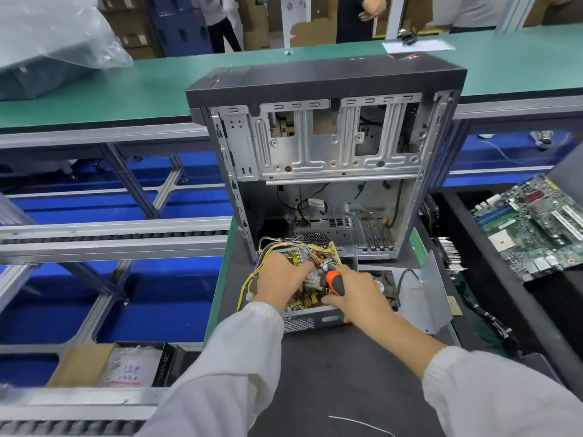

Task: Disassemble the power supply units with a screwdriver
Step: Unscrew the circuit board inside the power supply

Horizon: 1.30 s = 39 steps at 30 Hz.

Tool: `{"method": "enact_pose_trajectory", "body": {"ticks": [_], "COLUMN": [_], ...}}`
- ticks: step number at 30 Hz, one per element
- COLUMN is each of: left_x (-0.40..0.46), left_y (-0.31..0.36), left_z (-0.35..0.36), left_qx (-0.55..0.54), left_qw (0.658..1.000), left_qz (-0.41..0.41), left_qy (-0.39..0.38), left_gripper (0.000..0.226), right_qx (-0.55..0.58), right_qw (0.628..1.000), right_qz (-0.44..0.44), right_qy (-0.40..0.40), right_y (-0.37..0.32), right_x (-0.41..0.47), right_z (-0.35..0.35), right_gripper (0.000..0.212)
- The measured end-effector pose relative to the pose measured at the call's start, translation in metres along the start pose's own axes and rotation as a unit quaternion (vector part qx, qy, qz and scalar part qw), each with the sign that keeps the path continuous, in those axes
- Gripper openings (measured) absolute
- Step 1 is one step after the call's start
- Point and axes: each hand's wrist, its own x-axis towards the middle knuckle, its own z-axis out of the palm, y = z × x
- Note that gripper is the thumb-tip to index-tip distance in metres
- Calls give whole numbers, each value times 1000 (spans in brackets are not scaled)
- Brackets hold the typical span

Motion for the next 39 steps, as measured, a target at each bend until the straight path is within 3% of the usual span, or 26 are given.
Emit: {"method": "enact_pose_trajectory", "body": {"ticks": [3, 5, 9, 13, 15, 17, 22, 26, 31, 33, 36, 39], "left_x": [0, 0, -1, -2, -2, -2, -6, -10, -10, -9, -7, -3], "left_y": [-1, -2, 0, 0, 1, 2, 4, 4, 5, 3, 1, 1], "left_z": [0, 0, 1, 0, -3, -8, -15, -11, -8, -8, -9, -8], "left_qx": [-8, -8, -11, -38, -54, -66, -114, -104, -98, -102, -107, -109], "left_qw": [1000, 1000, 1000, 999, 998, 997, 993, 994, 994, 994, 992, 991], "left_qz": [-7, -11, -20, -22, -21, -23, -36, -33, -33, -36, -45, -50], "left_qy": [1, 4, -3, -16, -25, -30, -20, -26, -33, -32, -47, -63], "left_gripper": [48, 48, 45, 41, 41, 41, 43, 43, 40, 41, 38, 37], "right_qx": [174, 143, -57, -77, -1, 148, 413, 489, 524, 497, 333, 308], "right_qw": [979, 984, 998, 997, 999, 987, 901, 858, 834, 853, 936, 946], "right_qz": [69, 70, 25, 22, 28, 56, 132, 155, 174, 157, 107, 100], "right_qy": [-85, -82, -13, 13, 20, 17, 18, 19, 13, 5, -29, -25], "right_y": [2, 1, -7, -7, -5, -1, 1, 5, 6, 6, 9, 15], "right_x": [3, 5, 2, 0, 1, 6, 7, 1, -5, -7, -11, -11], "right_z": [-14, -14, -8, -2, -2, -5, -2, 4, 11, 12, 8, 11], "right_gripper": [43, 38, 32, 36, 28, 24, 28, 25, 43, 44, 41, 40]}}
